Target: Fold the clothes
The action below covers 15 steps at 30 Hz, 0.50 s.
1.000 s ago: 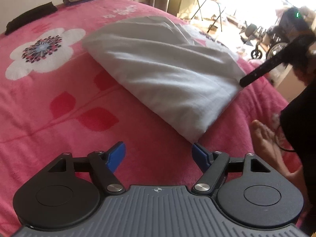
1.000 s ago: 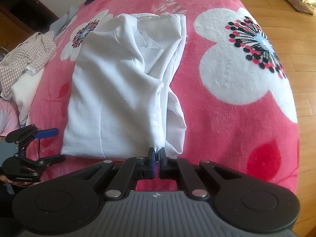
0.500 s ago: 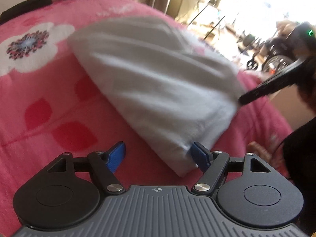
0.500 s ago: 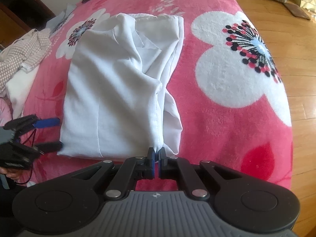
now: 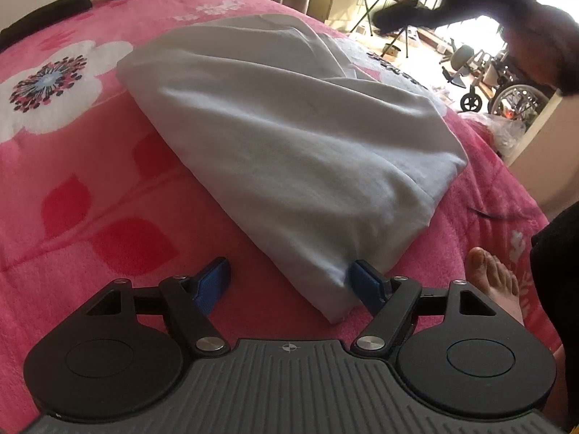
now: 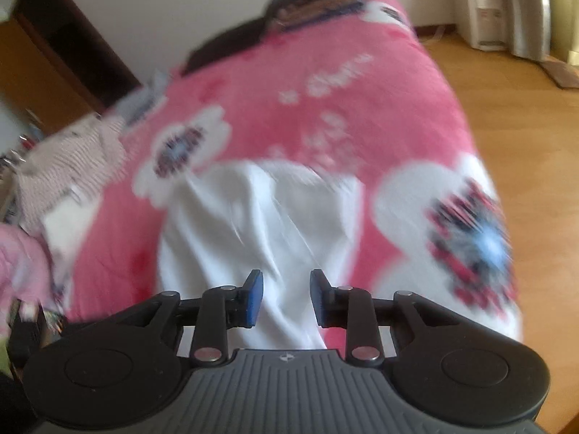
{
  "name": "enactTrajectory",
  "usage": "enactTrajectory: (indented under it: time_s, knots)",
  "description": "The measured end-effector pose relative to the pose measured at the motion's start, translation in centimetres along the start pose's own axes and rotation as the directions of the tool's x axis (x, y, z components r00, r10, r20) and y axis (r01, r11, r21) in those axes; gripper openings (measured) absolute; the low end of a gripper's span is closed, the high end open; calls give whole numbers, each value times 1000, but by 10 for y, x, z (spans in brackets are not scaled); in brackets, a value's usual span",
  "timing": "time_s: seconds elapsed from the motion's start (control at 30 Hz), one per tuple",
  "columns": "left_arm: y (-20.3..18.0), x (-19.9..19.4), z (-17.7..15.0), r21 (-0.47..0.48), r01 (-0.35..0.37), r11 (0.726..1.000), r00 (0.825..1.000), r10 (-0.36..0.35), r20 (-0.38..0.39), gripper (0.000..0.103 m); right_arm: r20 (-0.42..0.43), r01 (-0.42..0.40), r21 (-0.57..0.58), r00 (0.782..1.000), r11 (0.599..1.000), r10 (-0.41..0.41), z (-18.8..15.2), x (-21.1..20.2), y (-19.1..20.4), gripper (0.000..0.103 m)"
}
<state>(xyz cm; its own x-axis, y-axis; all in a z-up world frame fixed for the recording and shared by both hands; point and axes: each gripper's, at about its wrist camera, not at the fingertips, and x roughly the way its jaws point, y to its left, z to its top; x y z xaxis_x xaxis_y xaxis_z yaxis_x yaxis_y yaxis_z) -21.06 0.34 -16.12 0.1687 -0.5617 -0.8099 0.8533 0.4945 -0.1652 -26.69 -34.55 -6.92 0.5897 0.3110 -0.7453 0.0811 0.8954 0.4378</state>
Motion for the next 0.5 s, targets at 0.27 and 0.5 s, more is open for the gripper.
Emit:
enactTrajectory:
  time_s: [0.27, 0.5]
  knots:
    - [-2, 0, -1, -1, -4, 1000, 1000, 4, 2, 75, -7, -157, 62, 987, 986, 158, 28, 67, -4, 46]
    - [-1, 0, -1, 0, 3, 1000, 1000, -3, 1, 75, 127, -120, 58, 986, 991, 112, 25, 59, -5, 0]
